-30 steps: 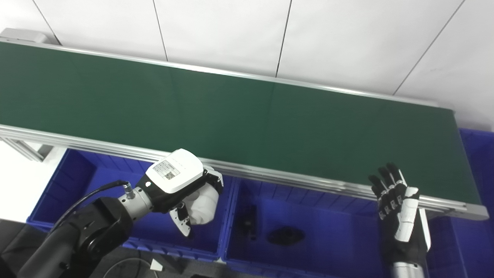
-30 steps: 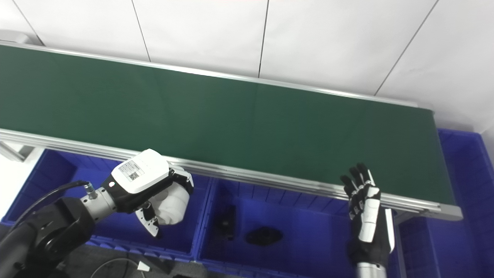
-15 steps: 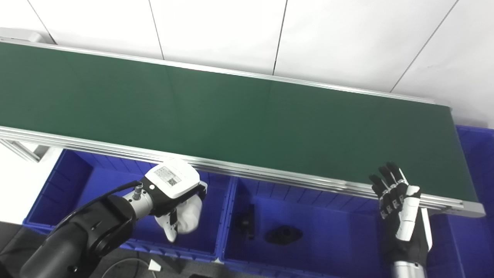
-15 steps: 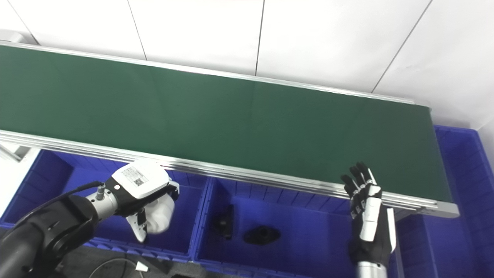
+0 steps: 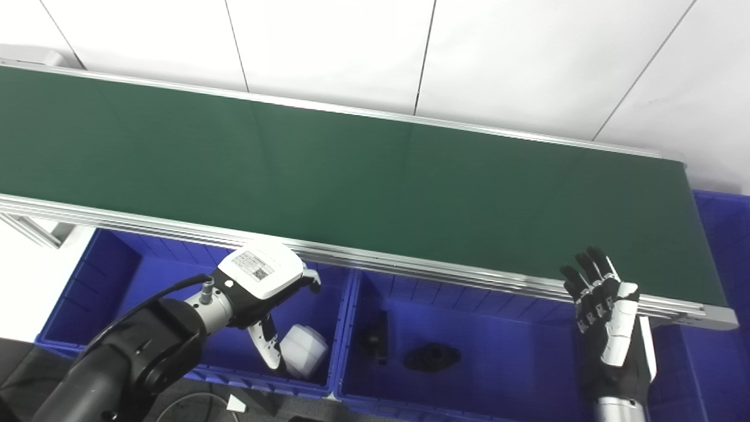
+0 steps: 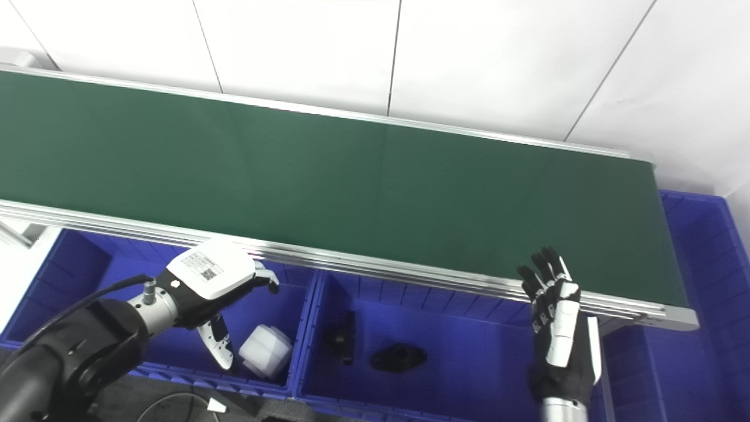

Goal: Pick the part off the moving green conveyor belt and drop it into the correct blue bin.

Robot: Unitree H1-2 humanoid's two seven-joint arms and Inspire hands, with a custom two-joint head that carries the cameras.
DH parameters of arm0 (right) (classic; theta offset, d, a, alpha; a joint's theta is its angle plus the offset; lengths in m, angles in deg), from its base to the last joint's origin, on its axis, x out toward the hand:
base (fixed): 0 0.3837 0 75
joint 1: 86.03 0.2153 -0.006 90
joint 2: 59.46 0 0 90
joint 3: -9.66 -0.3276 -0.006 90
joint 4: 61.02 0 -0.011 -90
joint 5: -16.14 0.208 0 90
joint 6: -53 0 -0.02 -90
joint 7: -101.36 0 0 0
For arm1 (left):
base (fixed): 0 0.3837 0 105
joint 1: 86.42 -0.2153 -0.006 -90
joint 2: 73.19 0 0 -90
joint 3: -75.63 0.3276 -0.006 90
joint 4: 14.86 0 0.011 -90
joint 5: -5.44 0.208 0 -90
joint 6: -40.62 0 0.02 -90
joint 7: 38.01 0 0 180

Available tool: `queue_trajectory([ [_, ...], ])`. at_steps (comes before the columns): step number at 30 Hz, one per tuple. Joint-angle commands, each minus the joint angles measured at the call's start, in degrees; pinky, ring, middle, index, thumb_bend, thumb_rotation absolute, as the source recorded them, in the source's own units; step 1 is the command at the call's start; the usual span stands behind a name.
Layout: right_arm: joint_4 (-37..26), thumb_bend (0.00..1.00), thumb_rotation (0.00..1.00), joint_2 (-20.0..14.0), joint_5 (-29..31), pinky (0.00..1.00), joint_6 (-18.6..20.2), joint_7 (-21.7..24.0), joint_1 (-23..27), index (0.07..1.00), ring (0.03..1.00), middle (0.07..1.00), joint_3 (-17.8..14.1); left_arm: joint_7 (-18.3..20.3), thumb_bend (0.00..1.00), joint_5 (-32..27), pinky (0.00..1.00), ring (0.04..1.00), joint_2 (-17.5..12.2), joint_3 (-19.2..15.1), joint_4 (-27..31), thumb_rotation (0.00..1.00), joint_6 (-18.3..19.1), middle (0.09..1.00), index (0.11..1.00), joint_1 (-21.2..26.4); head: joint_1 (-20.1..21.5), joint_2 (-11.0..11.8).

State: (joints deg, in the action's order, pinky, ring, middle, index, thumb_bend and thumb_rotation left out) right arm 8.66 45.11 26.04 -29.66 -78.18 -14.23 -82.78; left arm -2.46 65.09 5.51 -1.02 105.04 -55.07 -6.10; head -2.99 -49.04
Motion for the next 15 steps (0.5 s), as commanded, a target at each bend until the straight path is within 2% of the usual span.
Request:
queue_trajectory([
  [1,-2.14,0.72,0.94,0.22,-0.19,0.9,-0.15,0.13,0.07,0.893,0.849,0.892,0.23,-2.64,0.82,-3.82,0.62,0.709,0.4,-1.59,3.55,0.43,0.02,0.755,0.741,-0.87,0.52,0.12],
  [2,-2.13,0.72,0.94,0.27,-0.4,0.9,-0.23,0.14,-0.01,0.892,0.848,0.892,0.37,-3.08,0.82,-4.87,0.62,0.706,0.67,-2.05,4.27,0.44,0.06,0.756,0.743,-1.42,1.23,0.32],
  [3,-1.87,0.73,0.94,0.28,-0.53,0.89,-0.66,0.27,-0.1,0.89,0.845,0.891,0.51,-4.89,0.79,-7.94,0.63,0.717,1.88,-3.04,5.28,0.52,0.25,0.776,0.765,-2.66,1.79,0.53],
  [5,-1.25,0.72,0.94,0.43,-0.72,0.89,-1.35,0.34,-0.25,0.892,0.845,0.893,0.73,-8.41,0.82,-15.47,0.59,0.689,5.14,-5.17,6.85,0.46,1.26,0.757,0.743,-5.19,2.9,0.8],
  [7,-0.82,0.73,0.93,0.71,-1.3,0.88,-1.81,0.15,-0.36,0.887,0.84,0.89,1.08,-10.05,0.81,-21.22,0.58,0.691,7.45,-6.7,7.57,0.47,2.39,0.763,0.751,-6.79,4.6,1.15],
  [9,-0.74,0.74,0.93,1.25,-2.15,0.88,-1.97,-0.09,-0.45,0.892,0.838,0.89,1.64,-12.63,0.77,-29.75,0.61,0.732,11.18,-8.59,7.84,0.53,4.19,0.815,0.794,-8.67,6.64,1.52],
  [10,-0.62,0.74,0.93,1.59,-2.64,0.89,-2.12,-0.27,-0.5,0.895,0.84,0.892,1.87,-14.63,0.75,-35.37,0.63,0.759,13.62,-9.69,6.96,0.54,4.34,0.833,0.81,-9.56,6.99,1.57],
  [11,-0.43,0.77,0.91,2.11,-3.31,0.88,-2.4,-0.5,-0.59,0.891,0.837,0.888,2.27,-16.1,0.71,-39.86,0.71,0.83,15.42,-10.9,5.99,0.56,4.56,0.866,0.84,-10.24,9.61,1.91],
  [12,-0.3,0.77,0.91,2.47,-3.78,0.87,-2.6,-0.66,-0.65,0.89,0.835,0.887,2.53,-16.89,0.69,-42.62,0.76,0.872,16.44,-11.69,5.31,0.58,4.62,0.888,0.857,-10.62,9.61,1.91],
  [13,-0.18,0.79,0.9,2.87,-4.69,0.86,-2.65,-0.89,-0.74,0.888,0.831,0.886,3.05,-18.25,0.68,-46.69,0.82,0.905,18.44,-12.92,4.1,0.63,4.91,0.916,0.894,-11.11,12.17,2.3],
  [14,-0.12,0.8,0.9,3.19,-5.38,0.86,-2.64,-1.06,-0.81,0.888,0.829,0.885,3.45,-19.02,0.67,-49.29,0.85,0.918,19.65,-13.79,3.34,0.66,5.11,0.934,0.924,-11.4,12.61,2.37],
  [15,0.21,0.8,0.9,3.73,-6.34,0.85,-2.8,-1.46,-0.94,0.887,0.828,0.885,3.91,-19.68,0.66,-53.89,0.85,0.919,21.48,-14.87,2.87,0.67,7.11,0.937,0.928,-11.62,15.45,2.8],
])
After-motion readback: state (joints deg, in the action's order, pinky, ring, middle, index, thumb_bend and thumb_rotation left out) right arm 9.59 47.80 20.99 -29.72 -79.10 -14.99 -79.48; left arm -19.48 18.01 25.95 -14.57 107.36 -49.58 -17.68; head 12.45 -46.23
